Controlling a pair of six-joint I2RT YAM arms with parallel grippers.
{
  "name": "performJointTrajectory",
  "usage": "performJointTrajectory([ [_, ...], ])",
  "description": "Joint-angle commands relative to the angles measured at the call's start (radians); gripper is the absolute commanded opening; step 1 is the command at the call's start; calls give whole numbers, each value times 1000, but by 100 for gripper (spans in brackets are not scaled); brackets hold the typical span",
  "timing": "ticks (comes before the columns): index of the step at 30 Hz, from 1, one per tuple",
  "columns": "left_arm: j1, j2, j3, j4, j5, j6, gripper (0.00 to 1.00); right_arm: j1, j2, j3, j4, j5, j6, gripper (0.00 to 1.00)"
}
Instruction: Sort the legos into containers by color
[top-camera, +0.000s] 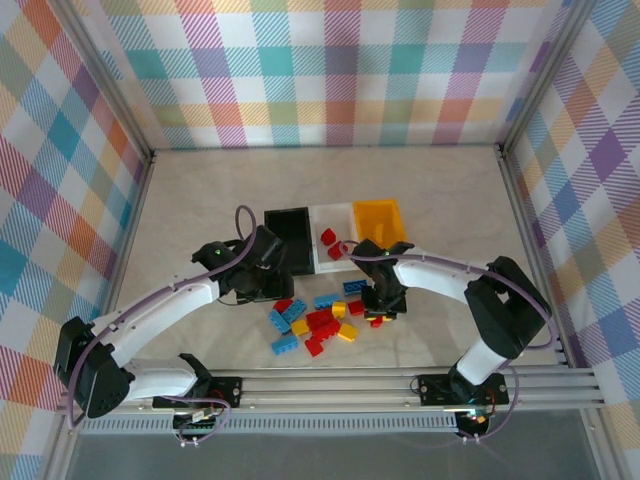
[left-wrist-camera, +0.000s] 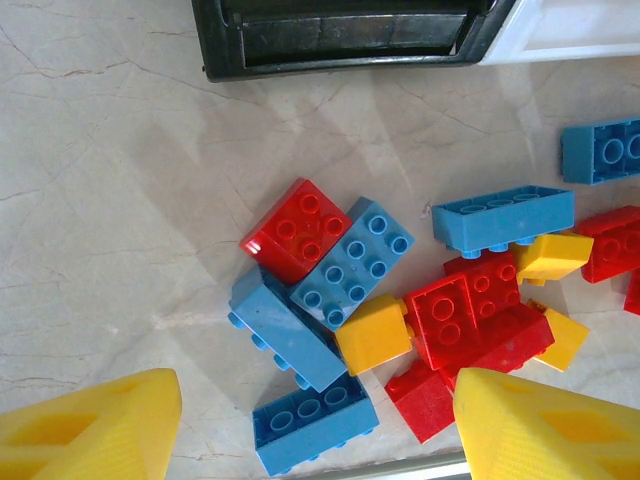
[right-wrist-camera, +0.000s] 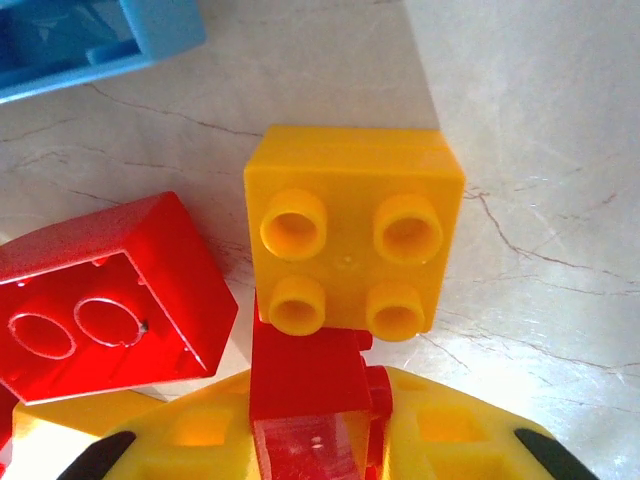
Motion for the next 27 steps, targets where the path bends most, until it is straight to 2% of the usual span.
performJointTrajectory([
  [1,-2,8,26,13,4,-17,73,-2,-43,9,-51,12,-12,23],
  [5,-1,11,27,18,3,-22,73,-3,-101,-1,-87,11,-3,23],
  [11,-1,-4,9,34,3,-35,73,-2,-266,-14,-170,-17,32,24],
  [15,-1,-19,-17,64,14,-52,73,-2,-338,68,-247,10,21,24],
  [21,-2,-25,-11,69,15,-50,73,-6,-284,280,-314,35,-44,24],
  [27,-2,-65,-18,55,9,-49,73,-42,-136,467,-319,16,-131,25],
])
